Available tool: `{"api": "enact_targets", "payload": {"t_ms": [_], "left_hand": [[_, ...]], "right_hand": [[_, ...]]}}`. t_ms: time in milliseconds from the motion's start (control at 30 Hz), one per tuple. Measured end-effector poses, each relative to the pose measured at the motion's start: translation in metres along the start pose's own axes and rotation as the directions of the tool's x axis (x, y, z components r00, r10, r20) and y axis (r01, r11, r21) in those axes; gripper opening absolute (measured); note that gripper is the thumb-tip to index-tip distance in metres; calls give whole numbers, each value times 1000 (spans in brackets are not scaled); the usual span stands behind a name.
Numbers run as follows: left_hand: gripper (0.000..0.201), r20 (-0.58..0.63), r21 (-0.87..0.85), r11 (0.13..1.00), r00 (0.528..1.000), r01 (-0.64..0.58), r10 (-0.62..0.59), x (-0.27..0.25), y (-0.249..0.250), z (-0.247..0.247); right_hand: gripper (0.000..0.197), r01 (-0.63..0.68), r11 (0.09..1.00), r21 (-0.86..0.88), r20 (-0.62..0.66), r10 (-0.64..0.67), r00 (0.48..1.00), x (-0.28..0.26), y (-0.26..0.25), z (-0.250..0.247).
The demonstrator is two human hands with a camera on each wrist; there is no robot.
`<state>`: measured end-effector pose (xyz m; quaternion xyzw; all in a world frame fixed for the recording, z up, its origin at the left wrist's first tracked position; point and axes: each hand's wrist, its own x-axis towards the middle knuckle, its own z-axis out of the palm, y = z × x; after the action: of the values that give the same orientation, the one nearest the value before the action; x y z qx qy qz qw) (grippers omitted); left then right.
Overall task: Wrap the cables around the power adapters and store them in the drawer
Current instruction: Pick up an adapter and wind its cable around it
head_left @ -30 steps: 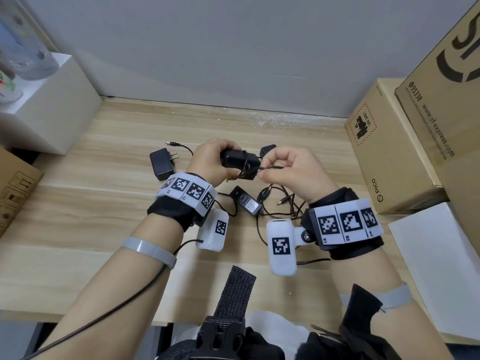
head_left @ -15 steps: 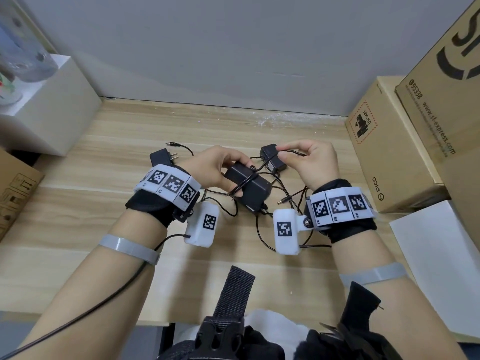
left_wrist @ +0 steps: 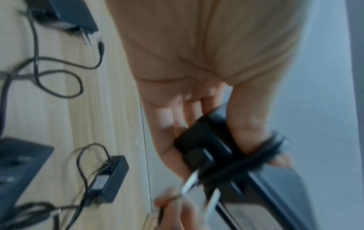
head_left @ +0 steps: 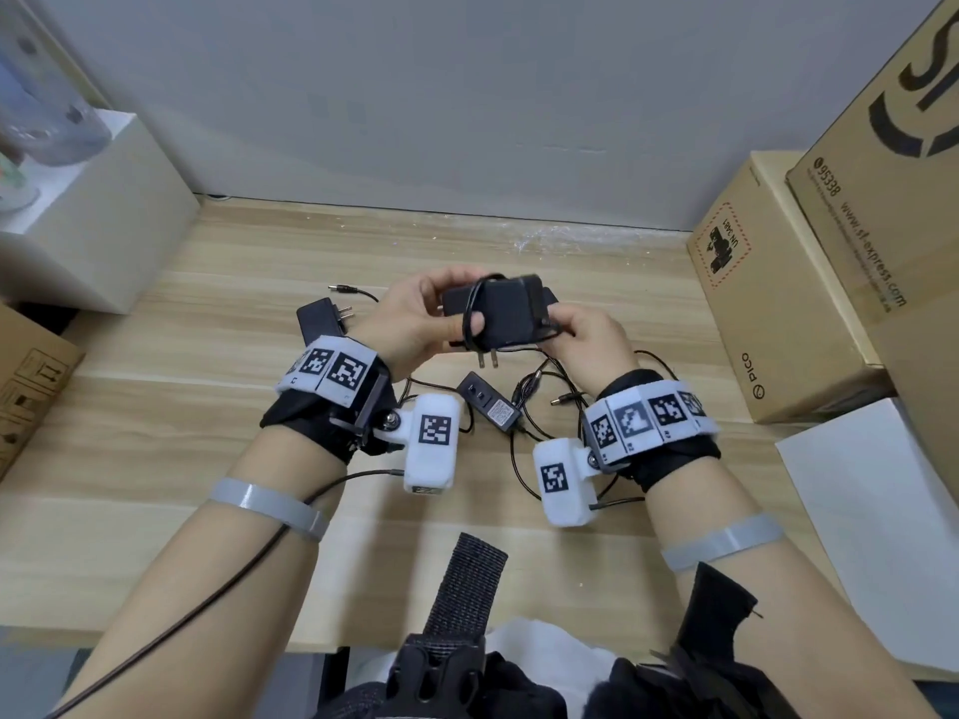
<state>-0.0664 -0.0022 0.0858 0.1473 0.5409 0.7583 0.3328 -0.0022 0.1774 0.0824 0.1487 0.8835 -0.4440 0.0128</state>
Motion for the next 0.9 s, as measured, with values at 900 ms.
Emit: {"api": "enact_targets", "payload": {"t_ms": [900], "left_hand": [[40, -410, 306, 952, 905, 15, 118, 12, -2, 15]], "right_hand": [[38, 243, 970, 26, 329, -238, 914, -28, -31, 5]]}}
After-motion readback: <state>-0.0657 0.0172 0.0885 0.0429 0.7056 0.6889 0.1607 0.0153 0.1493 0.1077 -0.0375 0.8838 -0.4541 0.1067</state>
